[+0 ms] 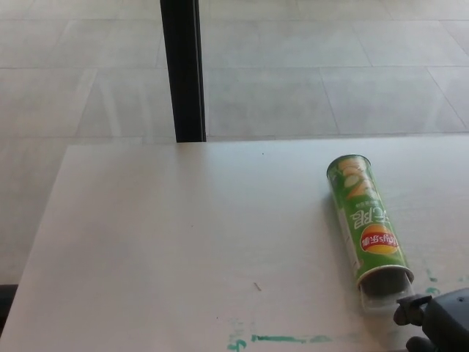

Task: Use the right hand as a fist to push the chips tray inside its container kept in the middle of the desk

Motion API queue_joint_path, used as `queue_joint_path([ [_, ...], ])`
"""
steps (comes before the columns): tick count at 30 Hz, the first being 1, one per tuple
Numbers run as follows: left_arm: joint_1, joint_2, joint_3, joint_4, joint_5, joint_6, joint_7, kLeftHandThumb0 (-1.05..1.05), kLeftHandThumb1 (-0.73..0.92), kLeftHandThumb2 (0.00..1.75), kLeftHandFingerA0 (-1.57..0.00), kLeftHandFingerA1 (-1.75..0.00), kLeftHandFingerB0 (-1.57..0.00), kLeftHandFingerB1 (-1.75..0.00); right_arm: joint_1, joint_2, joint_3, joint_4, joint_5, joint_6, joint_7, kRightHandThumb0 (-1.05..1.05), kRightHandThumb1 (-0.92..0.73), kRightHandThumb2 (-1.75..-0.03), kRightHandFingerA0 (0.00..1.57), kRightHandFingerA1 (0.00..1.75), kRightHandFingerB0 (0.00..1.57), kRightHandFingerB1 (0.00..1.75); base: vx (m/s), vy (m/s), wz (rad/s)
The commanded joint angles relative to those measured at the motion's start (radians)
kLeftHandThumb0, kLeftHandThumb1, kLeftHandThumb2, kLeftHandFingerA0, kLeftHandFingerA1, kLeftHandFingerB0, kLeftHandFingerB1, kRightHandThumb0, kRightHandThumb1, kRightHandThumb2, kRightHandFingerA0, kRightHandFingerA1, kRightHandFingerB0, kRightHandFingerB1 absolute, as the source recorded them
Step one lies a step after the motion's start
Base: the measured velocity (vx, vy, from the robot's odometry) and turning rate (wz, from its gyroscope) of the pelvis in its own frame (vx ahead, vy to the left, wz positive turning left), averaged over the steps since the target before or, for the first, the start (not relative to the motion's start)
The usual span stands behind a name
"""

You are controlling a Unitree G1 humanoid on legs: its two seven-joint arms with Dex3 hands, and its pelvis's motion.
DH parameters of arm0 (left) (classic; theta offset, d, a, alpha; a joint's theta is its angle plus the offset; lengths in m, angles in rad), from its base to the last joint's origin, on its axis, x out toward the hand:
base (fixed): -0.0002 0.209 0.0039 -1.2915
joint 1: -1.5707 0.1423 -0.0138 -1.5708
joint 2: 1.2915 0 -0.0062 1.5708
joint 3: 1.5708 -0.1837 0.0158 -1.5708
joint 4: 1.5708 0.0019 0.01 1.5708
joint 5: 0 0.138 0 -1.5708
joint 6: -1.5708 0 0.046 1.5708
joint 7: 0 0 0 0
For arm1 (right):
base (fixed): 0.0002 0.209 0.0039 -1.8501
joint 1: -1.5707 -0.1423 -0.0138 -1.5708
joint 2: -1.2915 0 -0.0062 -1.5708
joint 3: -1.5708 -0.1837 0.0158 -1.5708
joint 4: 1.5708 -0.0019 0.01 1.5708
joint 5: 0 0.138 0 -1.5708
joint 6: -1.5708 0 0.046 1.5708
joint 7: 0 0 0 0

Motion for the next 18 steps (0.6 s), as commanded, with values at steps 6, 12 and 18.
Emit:
queue_joint_path([
  [6, 0.002, 0.028, -0.006, 0.0, -0.009, -0.017, -0.009, -0.7, 0.83, 0.64, -0.5, -0.53, -0.4, -0.42, -0.07, -0.006, 0.007, 0.024, -0.012, 0.067, 0.022, -0.64, -0.84, -0.66, 0.86, 1.21, 0.6, 0.44, 0.0, 0.0, 0.0],
  [12, 0.003, 0.035, -0.022, -0.001, 0.001, -0.023, -0.012, -0.68, 0.66, 1.03, -0.41, -0.6, -0.33, -0.54, -0.09, -0.007, 0.006, 0.064, 0.007, 0.052, -0.025, -0.63, -0.81, -0.65, 0.91, 1.22, 0.62, 0.45, 0.0, 0.0, 0.0],
  [18, -0.005, 0.027, -0.008, 0.003, -0.016, -0.015, -0.007, -0.69, 0.63, 1.0, -0.45, -0.62, -0.35, -0.54, -0.128, -0.003, 0.024, 0.108, 0.0, 0.065, -0.026, -0.64, -0.83, -0.65, 0.92, 1.01, 0.61, 0.44, 0.0, 0.0, 0.0],
])
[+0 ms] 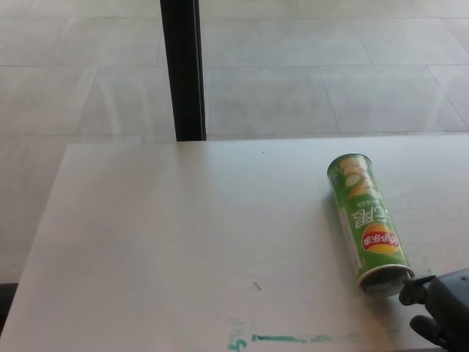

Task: Use the right hand as a fist to push the chips tray inside its container kept in the middle of the desk

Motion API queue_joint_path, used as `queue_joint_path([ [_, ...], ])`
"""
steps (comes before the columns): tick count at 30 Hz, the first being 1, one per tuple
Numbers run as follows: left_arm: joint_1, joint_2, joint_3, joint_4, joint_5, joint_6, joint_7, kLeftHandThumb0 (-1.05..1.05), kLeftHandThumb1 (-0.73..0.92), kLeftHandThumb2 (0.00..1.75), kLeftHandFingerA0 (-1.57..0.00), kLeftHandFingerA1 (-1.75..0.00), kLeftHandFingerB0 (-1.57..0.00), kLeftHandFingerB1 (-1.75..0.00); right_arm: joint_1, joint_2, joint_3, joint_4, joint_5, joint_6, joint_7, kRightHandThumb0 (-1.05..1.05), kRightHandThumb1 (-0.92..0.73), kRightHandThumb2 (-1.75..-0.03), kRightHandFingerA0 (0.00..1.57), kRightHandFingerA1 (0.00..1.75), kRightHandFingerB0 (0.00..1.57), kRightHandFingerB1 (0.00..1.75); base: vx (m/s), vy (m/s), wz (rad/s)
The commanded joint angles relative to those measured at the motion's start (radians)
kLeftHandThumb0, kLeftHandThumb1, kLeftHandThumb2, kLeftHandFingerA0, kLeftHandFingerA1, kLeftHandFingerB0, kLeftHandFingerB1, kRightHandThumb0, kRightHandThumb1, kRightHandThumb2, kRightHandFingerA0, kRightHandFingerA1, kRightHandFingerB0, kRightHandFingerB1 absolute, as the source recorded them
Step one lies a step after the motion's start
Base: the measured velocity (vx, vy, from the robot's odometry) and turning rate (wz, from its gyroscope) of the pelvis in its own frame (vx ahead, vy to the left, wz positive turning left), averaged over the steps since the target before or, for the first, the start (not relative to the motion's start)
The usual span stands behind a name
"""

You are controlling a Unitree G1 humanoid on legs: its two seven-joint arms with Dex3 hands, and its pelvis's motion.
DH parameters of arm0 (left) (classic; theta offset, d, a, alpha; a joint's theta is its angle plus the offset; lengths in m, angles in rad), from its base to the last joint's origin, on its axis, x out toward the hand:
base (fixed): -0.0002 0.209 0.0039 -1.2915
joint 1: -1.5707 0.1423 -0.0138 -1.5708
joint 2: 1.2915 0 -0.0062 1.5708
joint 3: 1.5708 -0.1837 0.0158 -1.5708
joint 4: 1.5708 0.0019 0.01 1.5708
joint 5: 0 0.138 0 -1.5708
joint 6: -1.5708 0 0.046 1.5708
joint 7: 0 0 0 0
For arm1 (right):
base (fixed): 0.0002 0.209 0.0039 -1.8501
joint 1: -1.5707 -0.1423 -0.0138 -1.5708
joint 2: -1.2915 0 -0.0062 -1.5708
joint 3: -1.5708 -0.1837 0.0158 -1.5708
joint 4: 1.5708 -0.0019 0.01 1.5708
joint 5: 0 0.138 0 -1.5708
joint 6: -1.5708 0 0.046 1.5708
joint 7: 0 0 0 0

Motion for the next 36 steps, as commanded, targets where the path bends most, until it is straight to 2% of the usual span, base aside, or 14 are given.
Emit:
queue_joint_path([
  [1, -0.002, 0.017, 0.001, 0.004, -0.012, -0.012, -0.002, -0.7, 0.82, 0.64, -0.51, -0.51, -0.41, -0.42, -0.052, -0.001, 0.024, 0.044, -0.015, 0.029, -0.03, -0.65, -0.83, -0.65, 0.89, 1.14, 0.61, 0.44, 0.0, 0.0, 0.0],
  [7, -0.001, 0.018, 0.001, 0.002, -0.012, -0.011, -0.001, -0.7, 0.81, 0.64, -0.52, -0.52, -0.41, -0.41, -0.11, 0.003, 0.067, 0.102, -0.042, 0.04, -0.077, -0.67, -0.83, -0.68, 0.87, 1.39, 0.55, 0.44, 0.0, 0.0, 0.0],
  [8, 0.011, 0.014, 0.002, -0.004, -0.014, -0.022, -0.005, -0.69, 0.64, 1.01, -0.47, -0.63, -0.38, -0.55, -0.141, 0.021, 0.084, 0.128, -0.055, 0.062, -0.069, -0.68, -0.84, -0.67, 0.81, 1.38, 0.53, 0.43, 0.0, 0.0, 0.0],
  [11, 0.009, 0.017, -0.003, -0.002, -0.009, -0.018, -0.005, -0.7, 0.83, 0.64, -0.5, -0.53, -0.4, -0.43, -0.171, 0.028, 0.092, 0.158, -0.033, 0.065, -0.07, -0.66, -0.84, -0.66, 0.84, 1.34, 0.52, 0.43, 0.0, 0.0, 0.0],
  [13, 0.007, 0.014, 0.002, 0.004, -0.014, -0.015, -0.004, -0.71, 0.63, 1.01, -0.45, -0.62, -0.36, -0.55, -0.19, 0.032, 0.093, 0.175, -0.02, 0.064, -0.069, -0.66, -0.83, -0.66, 0.85, 1.34, 0.52, 0.43, 0.0, 0.0, 0.0],
  [15, 0.009, 0.013, 0.004, 0.004, -0.016, -0.014, -0.006, -0.71, 0.81, 0.64, -0.5, -0.56, -0.43, -0.44, -0.202, 0.04, 0.091, 0.187, -0.003, 0.068, -0.063, -0.65, -0.81, -0.68, 0.84, 1.38, 0.51, 0.43, 0.0, 0.0, 0.0],
  [17, 0.007, 0.013, 0.004, 0.004, -0.015, -0.011, -0.002, -0.69, 0.64, 1.01, -0.46, -0.63, -0.37, -0.55, -0.205, 0.049, 0.091, 0.19, -0.007, 0.08, -0.068, -0.63, -0.68, -1.06, 0.93, 1.19, 0.44, 0.56, 0.0, 0.0, 0.0],
  [18, 0.01, 0.013, -0.001, 0.003, -0.009, -0.02, 0.002, -0.7, 0.82, 0.64, -0.51, -0.53, -0.42, -0.42, -0.201, 0.049, 0.089, 0.188, -0.001, 0.077, -0.067, -0.63, -0.79, -0.66, 0.85, 1.36, 0.52, 0.43, 0.0, 0.0, 0.0],
  [21, 0.01, 0.016, 0.0, 0.001, -0.013, -0.016, -0.008, -0.7, 0.64, 1.01, -0.46, -0.62, -0.36, -0.54, -0.186, 0.048, 0.093, 0.176, -0.01, 0.088, -0.066, -0.64, -0.82, -0.65, 0.86, 1.26, 0.53, 0.42, 0.0, 0.0, 0.0],
  [22, 0.008, 0.014, 0.003, 0.002, -0.015, -0.014, -0.004, -0.71, 0.81, 0.64, -0.52, -0.55, -0.41, -0.42, -0.174, 0.042, 0.095, 0.169, -0.015, 0.086, -0.074, -0.65, -0.83, -0.66, 0.86, 1.26, 0.54, 0.43, 0.0, 0.0, 0.0],
  [28, 0.005, 0.013, 0.001, 0.008, -0.009, -0.01, 0.002, -0.7, 0.82, 0.64, -0.51, -0.51, -0.42, -0.41, -0.1, -0.013, 0.073, 0.076, 0.013, 0.063, -0.043, -0.66, -0.85, -0.65, 0.85, 1.33, 0.57, 0.44, 0.0, 0.0, 0.0],
  [31, 0.009, 0.012, 0.0, 0.005, -0.01, -0.016, -0.001, -0.71, 0.82, 0.64, -0.49, -0.52, -0.39, -0.42, -0.031, -0.051, 0.022, -0.023, 0.087, 0.038, 0.002, -0.64, -0.82, -0.65, 0.94, 0.99, 0.62, 0.45, 0.0, 0.0, 0.0],
  [34, 0.01, 0.015, 0.0, 0.003, -0.012, -0.015, -0.006, -0.69, 0.64, 1.0, -0.45, -0.61, -0.35, -0.54, 0.023, -0.078, -0.023, -0.094, 0.139, 0.019, 0.034, -0.63, -0.82, -0.65, 0.93, 1.01, 0.63, 0.46, 0.01, -0.002, 0.02],
  [36, 0.01, 0.016, -0.005, 0.003, -0.006, -0.016, 0.002, -0.7, 0.83, 0.64, -0.51, -0.52, -0.41, -0.42, 0.062, -0.103, -0.06, -0.136, 0.192, -0.01, 0.051, -0.63, -0.82, -0.65, 0.92, 1.0, 0.63, 0.46, 0.0, 0.0, 0.0],
])
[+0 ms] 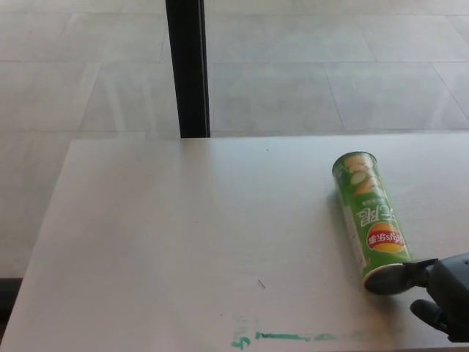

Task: Use the right hand as a fist to push the chips tray inside its container kept in the middle of the desk

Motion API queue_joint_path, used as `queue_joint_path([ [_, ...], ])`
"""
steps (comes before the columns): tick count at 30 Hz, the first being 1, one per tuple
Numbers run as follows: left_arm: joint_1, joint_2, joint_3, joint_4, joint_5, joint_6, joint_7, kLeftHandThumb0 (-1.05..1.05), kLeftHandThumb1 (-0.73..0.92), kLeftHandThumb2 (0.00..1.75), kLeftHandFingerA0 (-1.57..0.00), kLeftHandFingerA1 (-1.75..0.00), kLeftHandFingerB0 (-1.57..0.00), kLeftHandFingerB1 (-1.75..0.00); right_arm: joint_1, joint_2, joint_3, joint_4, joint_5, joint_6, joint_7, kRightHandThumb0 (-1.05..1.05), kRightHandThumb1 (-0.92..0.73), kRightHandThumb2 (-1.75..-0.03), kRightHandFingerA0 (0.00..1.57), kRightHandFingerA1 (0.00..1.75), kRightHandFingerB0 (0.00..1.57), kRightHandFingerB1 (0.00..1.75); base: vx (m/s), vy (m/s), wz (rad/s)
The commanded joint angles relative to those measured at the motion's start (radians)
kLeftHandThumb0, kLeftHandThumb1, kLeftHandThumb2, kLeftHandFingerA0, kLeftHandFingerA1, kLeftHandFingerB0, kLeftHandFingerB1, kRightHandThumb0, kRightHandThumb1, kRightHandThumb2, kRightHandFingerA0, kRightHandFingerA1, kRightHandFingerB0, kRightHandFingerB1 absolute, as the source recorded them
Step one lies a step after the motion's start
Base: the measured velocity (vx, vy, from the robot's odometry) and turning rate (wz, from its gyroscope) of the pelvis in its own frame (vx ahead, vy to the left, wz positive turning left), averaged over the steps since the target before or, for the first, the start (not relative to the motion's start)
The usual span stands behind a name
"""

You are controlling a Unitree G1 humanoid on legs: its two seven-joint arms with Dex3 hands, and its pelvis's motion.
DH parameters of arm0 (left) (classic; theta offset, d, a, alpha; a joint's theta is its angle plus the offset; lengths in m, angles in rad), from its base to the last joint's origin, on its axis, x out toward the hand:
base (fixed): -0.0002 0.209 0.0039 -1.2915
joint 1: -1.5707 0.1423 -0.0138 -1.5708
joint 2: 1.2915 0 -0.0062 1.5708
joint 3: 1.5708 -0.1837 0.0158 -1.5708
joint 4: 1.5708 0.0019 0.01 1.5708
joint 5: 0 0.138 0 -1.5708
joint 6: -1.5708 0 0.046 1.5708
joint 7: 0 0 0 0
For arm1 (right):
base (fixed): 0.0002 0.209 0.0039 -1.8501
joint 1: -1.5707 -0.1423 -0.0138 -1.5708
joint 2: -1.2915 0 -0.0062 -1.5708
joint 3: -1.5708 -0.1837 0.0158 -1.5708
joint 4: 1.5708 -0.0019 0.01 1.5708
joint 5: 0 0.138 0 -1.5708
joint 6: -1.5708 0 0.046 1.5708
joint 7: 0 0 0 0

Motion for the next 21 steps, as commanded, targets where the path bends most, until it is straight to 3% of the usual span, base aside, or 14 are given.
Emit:
queue_joint_path([
  [1, 0.002, 0.015, -0.007, 0.003, -0.006, -0.013, 0.002, -0.7, 0.83, 0.64, -0.5, -0.52, -0.41, -0.42, 0.085, -0.067, -0.082, -0.099, 0.172, -0.053, 0.102, -0.63, -0.83, -0.64, 0.88, 0.97, 0.62, 0.46, 0.0, 0.0, 0.0],
  [2, 0.0, 0.012, 0.0, 0.004, -0.013, -0.01, 0.001, -0.71, 0.82, 0.64, -0.5, -0.53, -0.41, -0.42, 0.089, -0.101, -0.112, -0.148, 0.257, -0.04, 0.223, -0.63, -0.85, -0.65, 0.81, 0.87, 0.59, 0.45, 0.0, 0.0, 0.0],
  [3, 0.001, 0.012, -0.001, 0.004, -0.012, -0.011, 0.003, -0.71, 0.63, 1.0, -0.46, -0.61, -0.36, -0.55, 0.094, -0.112, -0.131, -0.175, 0.313, -0.028, 0.281, -0.61, -0.84, -0.64, 0.79, 0.85, 0.6, 0.45, 0.0, 0.0, 0.0],
  [4, 0.002, 0.011, 0.0, 0.004, -0.014, -0.01, 0.001, -0.71, 0.81, 0.64, -0.51, -0.56, -0.4, -0.43, 0.102, -0.125, -0.153, -0.202, 0.375, -0.016, 0.338, -0.61, -0.83, -0.65, 0.79, 0.77, 0.6, 0.43, 0.0, 0.0, 0.0],
  [5, 0.002, 0.01, 0.002, 0.004, -0.016, -0.009, -0.002, -0.71, 0.81, 0.64, -0.51, -0.56, -0.4, -0.43, 0.111, -0.141, -0.176, -0.229, 0.437, -0.004, 0.395, -0.61, -0.83, -0.65, 0.79, 0.77, 0.6, 0.43, 0.0, 0.0, 0.0],
  [6, 0.005, 0.011, -0.001, 0.002, -0.013, -0.013, -0.005, -0.71, 0.64, 1.01, -0.45, -0.63, -0.36, -0.55, 0.118, -0.146, -0.195, -0.242, 0.484, -0.003, 0.419, -0.61, -0.81, -0.64, 0.79, 0.75, 0.61, 0.43, 0.0, 0.0, 0.0],
  [7, 0.004, 0.01, 0.001, 0.004, -0.014, -0.01, -0.002, -0.71, 0.82, 0.64, -0.5, -0.53, -0.41, -0.42, 0.119, -0.151, -0.202, -0.249, 0.503, 0.001, 0.436, -0.62, -0.81, -0.64, 0.8, 0.71, 0.61, 0.43, 0.0, 0.0, 0.0],
  [13, 0.011, 0.005, 0.005, 0.0, -0.019, -0.012, -0.001, -0.69, 0.82, 0.64, -0.51, -0.56, -0.43, -0.45, 0.125, -0.197, -0.259, -0.309, 0.59, 0.034, 0.535, -0.61, -0.82, -0.64, 0.77, 0.69, 0.56, 0.42, 0.0, 0.0, 0.0],
  [14, 0.01, 0.005, 0.0, 0.0, -0.014, -0.005, 0.004, -0.69, 0.82, 0.64, -0.52, -0.56, -0.44, -0.44, 0.119, -0.205, -0.329, -0.338, 0.659, 0.072, 0.573, -0.58, -0.8, -0.64, 0.78, 0.67, 0.53, 0.43, 0.0, 0.0, 0.0],
  [15, 0.011, 0.006, -0.004, 0.0, -0.01, -0.008, 0.006, -0.69, 0.81, 0.64, -0.51, -0.55, -0.44, -0.44, 0.119, -0.202, -0.349, -0.34, 0.667, 0.071, 0.564, -0.58, -0.79, -0.64, 0.79, 0.73, 0.56, 0.43, 0.0, 0.0, 0.0],
  [19, 0.01, 0.001, 0.005, 0.003, -0.018, -0.005, 0.008, -0.68, 0.81, 0.64, -0.52, -0.57, -0.42, -0.43, 0.109, -0.21, -0.464, -0.305, 0.693, 0.065, 0.538, -0.59, -0.8, -0.64, 0.81, 0.66, 0.54, 0.43, 0.0, 0.0, 0.0],
  [20, 0.01, 0.001, 0.005, 0.004, -0.017, -0.004, 0.009, -0.68, 0.81, 0.64, -0.52, -0.56, -0.41, -0.43, 0.11, -0.208, -0.48, -0.302, 0.691, 0.064, 0.53, -0.59, -0.8, -0.64, 0.8, 0.75, 0.57, 0.44, 0.0, 0.0, 0.0],
  [21, 0.01, 0.002, 0.001, 0.004, -0.013, -0.006, 0.009, -0.7, 0.82, 0.64, -0.53, -0.57, -0.41, -0.43, 0.116, -0.203, -0.535, -0.277, 0.692, 0.047, 0.494, -0.59, -0.8, -0.64, 0.8, 0.71, 0.55, 0.45, 0.0, 0.0, 0.0],
])
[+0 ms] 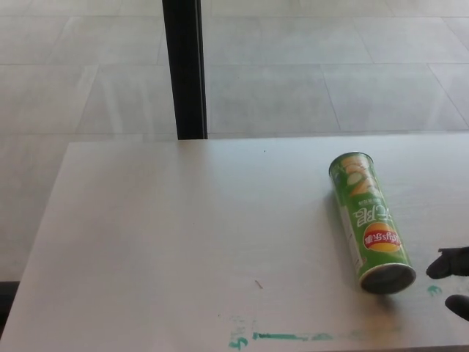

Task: Use the right hand as a fist to push the chips tray inside its container kept in the middle of the desk

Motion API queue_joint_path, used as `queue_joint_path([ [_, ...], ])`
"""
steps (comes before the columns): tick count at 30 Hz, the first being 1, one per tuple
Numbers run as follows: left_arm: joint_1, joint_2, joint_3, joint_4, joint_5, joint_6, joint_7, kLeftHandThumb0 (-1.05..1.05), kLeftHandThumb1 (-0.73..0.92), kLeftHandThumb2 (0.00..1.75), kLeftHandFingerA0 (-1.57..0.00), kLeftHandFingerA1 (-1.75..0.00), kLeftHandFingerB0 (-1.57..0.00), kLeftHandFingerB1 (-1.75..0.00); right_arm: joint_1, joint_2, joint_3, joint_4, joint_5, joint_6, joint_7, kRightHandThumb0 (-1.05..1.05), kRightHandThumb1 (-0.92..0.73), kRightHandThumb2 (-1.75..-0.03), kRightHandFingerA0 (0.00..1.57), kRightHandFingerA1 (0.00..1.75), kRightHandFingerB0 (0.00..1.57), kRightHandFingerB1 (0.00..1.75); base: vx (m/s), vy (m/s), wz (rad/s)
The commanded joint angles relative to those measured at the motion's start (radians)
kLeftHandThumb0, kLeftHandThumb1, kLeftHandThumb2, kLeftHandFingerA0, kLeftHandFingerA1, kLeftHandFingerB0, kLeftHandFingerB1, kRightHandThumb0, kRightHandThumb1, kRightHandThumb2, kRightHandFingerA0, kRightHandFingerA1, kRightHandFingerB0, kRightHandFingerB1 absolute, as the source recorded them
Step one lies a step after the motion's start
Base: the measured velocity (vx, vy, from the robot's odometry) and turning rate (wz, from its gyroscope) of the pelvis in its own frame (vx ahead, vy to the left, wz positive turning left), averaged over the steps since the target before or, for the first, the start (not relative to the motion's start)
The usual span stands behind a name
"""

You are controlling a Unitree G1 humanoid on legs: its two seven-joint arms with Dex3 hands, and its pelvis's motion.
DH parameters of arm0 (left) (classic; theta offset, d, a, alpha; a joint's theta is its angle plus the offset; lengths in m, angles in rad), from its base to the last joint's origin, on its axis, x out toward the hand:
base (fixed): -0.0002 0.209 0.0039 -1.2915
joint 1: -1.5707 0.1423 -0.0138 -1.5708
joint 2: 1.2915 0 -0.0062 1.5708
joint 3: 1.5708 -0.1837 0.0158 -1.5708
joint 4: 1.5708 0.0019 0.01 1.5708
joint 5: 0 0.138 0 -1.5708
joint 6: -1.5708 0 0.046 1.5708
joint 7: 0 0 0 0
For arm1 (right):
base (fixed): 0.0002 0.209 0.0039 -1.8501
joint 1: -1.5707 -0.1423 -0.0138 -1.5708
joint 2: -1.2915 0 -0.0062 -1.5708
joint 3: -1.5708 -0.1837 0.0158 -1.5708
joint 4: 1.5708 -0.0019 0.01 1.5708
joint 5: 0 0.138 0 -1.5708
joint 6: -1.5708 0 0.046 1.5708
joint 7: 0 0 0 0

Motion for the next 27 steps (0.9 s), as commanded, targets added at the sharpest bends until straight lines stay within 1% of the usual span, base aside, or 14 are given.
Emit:
queue_joint_path([
  [1, 0.012, 0.004, -0.003, 0.004, -0.01, -0.01, 0.005, -0.7, 0.82, 0.64, -0.53, -0.57, -0.41, -0.43, 0.036, -0.091, -0.349, -0.034, 0.403, 0.039, 0.215, -0.59, -0.8, -0.64, 0.8, 0.71, 0.55, 0.45, 0.0, 0.0, 0.0],
  [6, 0.013, 0.005, -0.007, 0.008, -0.005, -0.008, 0.007, -0.71, 0.82, 0.64, -0.5, -0.53, -0.41, -0.42, 0.081, 0.028, -0.529, 0.028, 0.33, 0.056, -0.002, -0.54, -0.73, -0.62, 0.99, 0.63, 0.67, 0.45, 0.0, 0.0, 0.0],
  [7, 0.011, 0.004, 0.001, 0.009, -0.013, -0.002, 0.006, -0.7, 0.82, 0.64, -0.51, -0.53, -0.41, -0.42, 0.09, 0.047, -0.569, 0.077, 0.336, 0.038, -0.047, -0.54, -0.62, -0.99, 0.87, 0.73, 0.59, 0.63, 0.0, 0.0, 0.0],
  [8, 0.011, 0.004, 0.001, 0.009, -0.013, -0.003, 0.006, -0.7, 0.82, 0.64, -0.51, -0.53, -0.41, -0.42, 0.094, 0.06, -0.587, 0.1, 0.337, 0.017, -0.082, -0.54, -0.62, -0.99, 0.87, 0.73, 0.59, 0.63, 0.0, 0.0, 0.0],
  [9, 0.011, 0.004, -0.001, 0.008, -0.012, -0.002, 0.005, -0.69, 0.64, 1.01, -0.46, -0.63, -0.36, -0.55, 0.091, 0.079, -0.607, 0.137, 0.323, 0.012, -0.137, -0.53, -0.73, -0.62, 0.95, 0.59, 0.65, 0.45, 0.0, 0.0, 0.0],
  [10, 0.012, 0.003, 0.004, 0.007, -0.016, -0.005, 0.004, -0.69, 0.82, 0.64, -0.51, -0.53, -0.42, -0.42, 0.089, 0.097, -0.642, 0.243, 0.318, -0.034, -0.241, -0.53, -0.75, -0.63, 0.93, 0.55, 0.65, 0.44, 0.0, 0.0, 0.0],
  [14, 0.015, -0.002, 0.008, 0.008, -0.021, -0.01, 0.003, -0.68, 0.82, 0.64, -0.52, -0.54, -0.42, -0.43, 0.069, 0.102, -0.679, 0.387, 0.323, -0.078, -0.317, -0.53, -0.78, -0.64, 0.9, 0.55, 0.58, 0.42, 0.0, 0.0, 0.0],
  [15, 0.012, -0.003, 0.017, 0.01, -0.029, 0.002, 0.003, -0.69, 0.81, 0.64, -0.5, -0.53, -0.41, -0.42, 0.062, 0.116, -0.695, 0.438, 0.3, -0.06, -0.382, -0.47, -0.61, -1.0, 0.88, 0.73, 0.47, 0.58, 0.0, 0.0, 0.0],
  [16, 0.014, -0.003, 0.008, 0.009, -0.02, -0.007, 0.003, -0.69, 0.83, 0.64, -0.5, -0.52, -0.39, -0.41, 0.053, 0.133, -0.709, 0.476, 0.309, -0.062, -0.415, -0.53, -0.76, -0.63, 0.87, 0.55, 0.61, 0.45, 0.0, 0.0, 0.0],
  [17, 0.014, -0.003, 0.003, 0.008, -0.014, -0.011, 0.003, -0.68, 0.65, 1.01, -0.45, -0.62, -0.35, -0.54, 0.042, 0.139, -0.718, 0.521, 0.314, -0.067, -0.444, -0.54, -0.76, -0.63, 0.87, 0.57, 0.61, 0.45, 0.0, 0.0, 0.0],
  [18, 0.013, -0.003, 0.006, 0.008, -0.018, -0.008, 0.004, -0.7, 0.82, 0.64, -0.51, -0.53, -0.4, -0.41, 0.036, 0.143, -0.723, 0.549, 0.314, -0.074, -0.466, -0.55, -0.76, -0.63, 0.89, 0.61, 0.64, 0.46, 0.0, 0.0, 0.0],
  [24, 0.018, -0.006, 0.022, 0.002, -0.032, -0.013, 0.0, -0.72, 0.8, 0.63, -0.54, -0.57, -0.44, -0.44, 0.013, 0.15, -0.732, 0.763, 0.314, -0.09, -0.576, -0.57, -0.79, -0.63, 0.83, 0.62, 0.58, 0.45, 0.0, 0.0, 0.0],
  [25, 0.014, -0.005, 0.017, 0.004, -0.026, -0.012, 0.005, -0.68, 0.63, 1.01, -0.49, -0.64, -0.37, -0.55, 0.014, 0.148, -0.724, 0.83, 0.32, -0.113, -0.589, -0.57, -0.79, -0.64, 0.82, 0.64, 0.58, 0.47, 0.0, 0.0, 0.0],
  [27, 0.013, -0.005, 0.016, 0.005, -0.024, -0.012, 0.007, -0.68, 0.63, 1.01, -0.49, -0.64, -0.37, -0.55, 0.012, 0.143, -0.719, 0.865, 0.322, -0.131, -0.601, -0.57, -0.79, -0.64, 0.82, 0.64, 0.58, 0.47, 0.0, 0.0, 0.0],
])
